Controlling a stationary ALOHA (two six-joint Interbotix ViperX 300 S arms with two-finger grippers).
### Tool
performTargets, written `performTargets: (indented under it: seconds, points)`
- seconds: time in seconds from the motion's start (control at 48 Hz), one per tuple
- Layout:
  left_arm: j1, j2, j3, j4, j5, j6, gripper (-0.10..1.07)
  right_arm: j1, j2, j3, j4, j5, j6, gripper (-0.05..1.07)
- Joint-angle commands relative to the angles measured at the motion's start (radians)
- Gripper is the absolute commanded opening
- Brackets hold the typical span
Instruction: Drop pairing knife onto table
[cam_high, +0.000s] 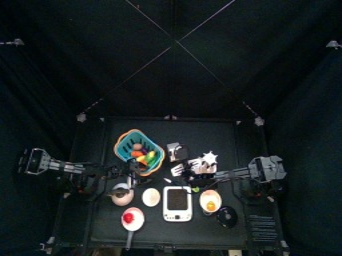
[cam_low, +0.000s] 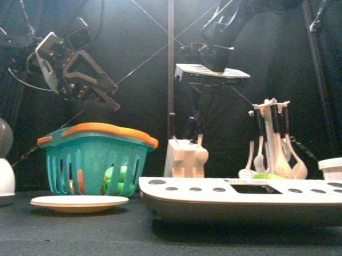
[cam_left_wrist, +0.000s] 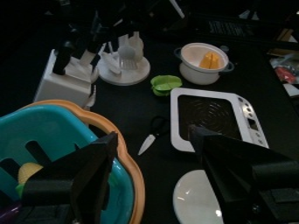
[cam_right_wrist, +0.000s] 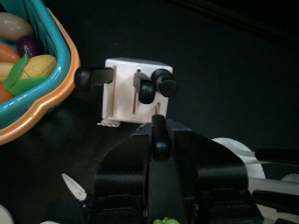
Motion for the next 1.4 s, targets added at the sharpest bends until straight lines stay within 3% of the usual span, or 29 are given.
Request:
performTargets:
  seconds: [0.0,0.375,0.667,0.75,0.812,0.917,0.979,1.167,1.312,1.375]
  points:
    - [-0.003,-0.003,-0.014,-0.003,-0.005,0.0,0.98,0.014,-0.051,-0.018,-0.008,0.003,0.0,0.52]
    - [-0.002,-0.005,-0.015,0.006,-0.003,0.003,0.98,0.112,-0.107,-0.052,-0.04,0.098,-0.009,0.52]
    - [-0.002,-0.005,-0.012,0.006,-0.005,0.002,0.98,0.255,-0.169,-0.06,-0.112,0.132,-0.011,0.52]
    - [-0.003,-0.005,-0.012,0.008,-0.005,0.002,0.98,0.285,-0.184,-0.037,-0.15,0.051,-0.011,0.52]
    - [-0.003,-0.005,-0.012,0.008,-0.005,0.003,0.98,0.299,-0.204,-0.005,-0.184,-0.072,-0.002,0.52]
    - [-0.003,-0.005,-0.014,0.006,-0.005,0.003,0.98,0.298,-0.261,0.078,-0.16,-0.279,0.006,0.52]
    - [-0.002,-0.005,-0.012,0.008,-0.005,0.002,0.98,0.279,-0.284,0.133,-0.14,-0.33,0.04,0.52]
    - [-0.003,-0.005,-0.012,0.008,-0.005,0.002,0.98,0.184,-0.36,0.379,-0.29,-0.535,0.367,0.52]
    - [-0.002,-0.005,-0.012,0.006,-0.005,0.002,0.98,0.101,-0.344,0.492,-0.471,-0.658,0.632,0.52]
    - [-0.002,-0.005,-0.012,0.006,-0.005,0.002,0.98,0.067,-0.334,0.522,-0.497,-0.673,0.696,0.52]
